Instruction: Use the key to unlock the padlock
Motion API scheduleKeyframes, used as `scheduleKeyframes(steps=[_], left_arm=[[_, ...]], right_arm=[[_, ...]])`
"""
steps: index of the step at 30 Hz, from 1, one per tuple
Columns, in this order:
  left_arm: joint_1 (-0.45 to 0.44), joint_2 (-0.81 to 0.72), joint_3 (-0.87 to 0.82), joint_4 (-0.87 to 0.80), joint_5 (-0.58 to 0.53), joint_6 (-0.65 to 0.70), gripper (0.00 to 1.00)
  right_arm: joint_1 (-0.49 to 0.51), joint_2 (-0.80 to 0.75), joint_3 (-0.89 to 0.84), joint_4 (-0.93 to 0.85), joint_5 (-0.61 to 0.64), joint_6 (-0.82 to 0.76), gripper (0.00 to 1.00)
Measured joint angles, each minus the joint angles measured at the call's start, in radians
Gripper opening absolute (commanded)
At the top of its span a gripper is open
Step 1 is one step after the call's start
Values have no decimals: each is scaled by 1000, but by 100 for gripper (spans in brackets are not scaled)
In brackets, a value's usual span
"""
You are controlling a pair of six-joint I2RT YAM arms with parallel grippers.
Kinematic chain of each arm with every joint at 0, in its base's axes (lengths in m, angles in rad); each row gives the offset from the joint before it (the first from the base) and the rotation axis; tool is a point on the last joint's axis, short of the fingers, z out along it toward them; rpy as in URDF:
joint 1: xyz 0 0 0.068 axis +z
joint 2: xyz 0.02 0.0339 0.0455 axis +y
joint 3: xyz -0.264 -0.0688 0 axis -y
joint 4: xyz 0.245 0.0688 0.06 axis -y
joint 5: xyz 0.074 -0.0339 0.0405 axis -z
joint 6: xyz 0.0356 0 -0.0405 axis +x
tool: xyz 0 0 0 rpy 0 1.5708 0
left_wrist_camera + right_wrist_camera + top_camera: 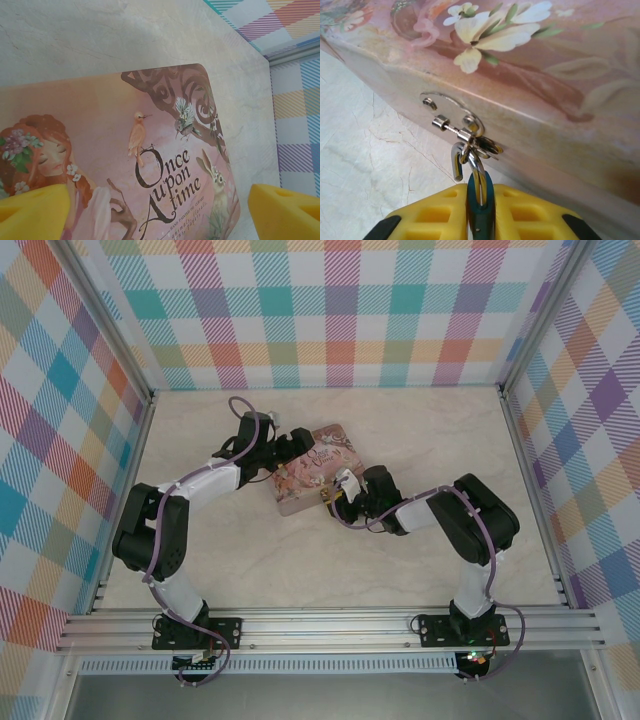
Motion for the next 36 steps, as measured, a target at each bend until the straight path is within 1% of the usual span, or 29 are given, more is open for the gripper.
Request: scheduleKeyframes(steps=[5,8,13,16,21,25,27,30,36], left_arm=[[0,-4,-6,3,0,0,91],[0,-11,-20,20,0,0,91],[-13,-38,-56,32,5,-4,90],[-32,-55,-84,52,-3,-7,90],[-47,-87,-127,75,-35,-17,90],[-61,-98,-147,95,-38,-27,90],[-66,-99,-150,102,-39,-31,90],[-66,-99,-150,103,-39,-36,90],[-66,-99,-150,104,-42,-42,89]], right_arm=[[3,-10,-8,1,24,-4,10],[16,-34,-20,-13,85,-7,7],[53,-97,-51,-64,249,-4,5],[87,-112,-49,-101,377,-3,5],[166,-117,-23,-155,637,-2,5],[197,-115,-14,-176,777,-3,6],[214,-109,-7,-187,837,-7,9],[238,-92,5,-190,906,-23,19],[241,-99,-9,-170,922,-40,36]])
